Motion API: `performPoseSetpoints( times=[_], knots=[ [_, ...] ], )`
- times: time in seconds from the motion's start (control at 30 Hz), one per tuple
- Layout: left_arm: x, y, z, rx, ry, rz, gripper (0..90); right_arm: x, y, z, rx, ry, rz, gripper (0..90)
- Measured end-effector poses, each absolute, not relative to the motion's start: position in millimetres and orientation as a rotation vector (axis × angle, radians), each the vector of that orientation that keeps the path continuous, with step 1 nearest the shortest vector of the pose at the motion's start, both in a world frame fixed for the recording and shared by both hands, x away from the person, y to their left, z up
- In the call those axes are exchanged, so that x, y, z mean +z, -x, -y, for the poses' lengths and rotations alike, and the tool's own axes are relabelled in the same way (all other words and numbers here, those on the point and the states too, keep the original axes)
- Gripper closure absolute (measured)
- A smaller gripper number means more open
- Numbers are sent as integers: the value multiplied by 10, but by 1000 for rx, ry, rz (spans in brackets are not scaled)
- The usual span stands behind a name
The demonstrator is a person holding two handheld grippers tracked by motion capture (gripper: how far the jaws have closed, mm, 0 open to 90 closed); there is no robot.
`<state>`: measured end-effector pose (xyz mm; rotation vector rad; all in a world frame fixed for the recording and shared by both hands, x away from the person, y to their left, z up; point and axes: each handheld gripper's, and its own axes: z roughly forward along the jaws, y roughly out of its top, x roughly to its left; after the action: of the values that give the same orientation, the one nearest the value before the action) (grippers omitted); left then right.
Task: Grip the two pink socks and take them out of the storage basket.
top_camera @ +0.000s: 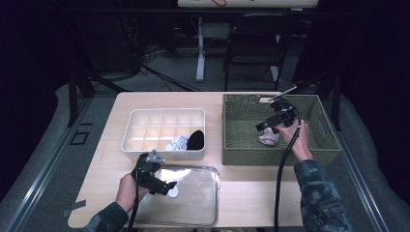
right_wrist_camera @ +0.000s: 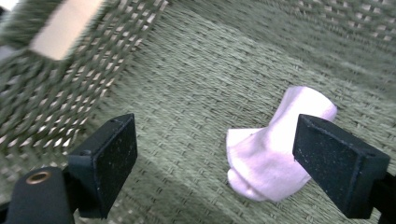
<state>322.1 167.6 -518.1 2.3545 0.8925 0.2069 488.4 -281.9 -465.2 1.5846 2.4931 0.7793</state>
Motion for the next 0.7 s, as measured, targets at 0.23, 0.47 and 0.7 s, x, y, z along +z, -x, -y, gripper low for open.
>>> performPoseSetpoints(
  times=[0.23, 0.47, 0.7],
  knots=[
    [-5195, -3225, -1685, 198, -2350, -889, 0, -4822, -5022, 2898, 712, -1690, -2456, 172],
    [-5193, -3221, -1671, 202, -2358, -883, 0, -4920, -5098, 2964, 622, -1781, -2404, 256],
    [-5188, -3210, -1662, 207, -2356, -879, 0, -4991, -5129, 2946, 506, -1834, -2398, 347]
  ],
)
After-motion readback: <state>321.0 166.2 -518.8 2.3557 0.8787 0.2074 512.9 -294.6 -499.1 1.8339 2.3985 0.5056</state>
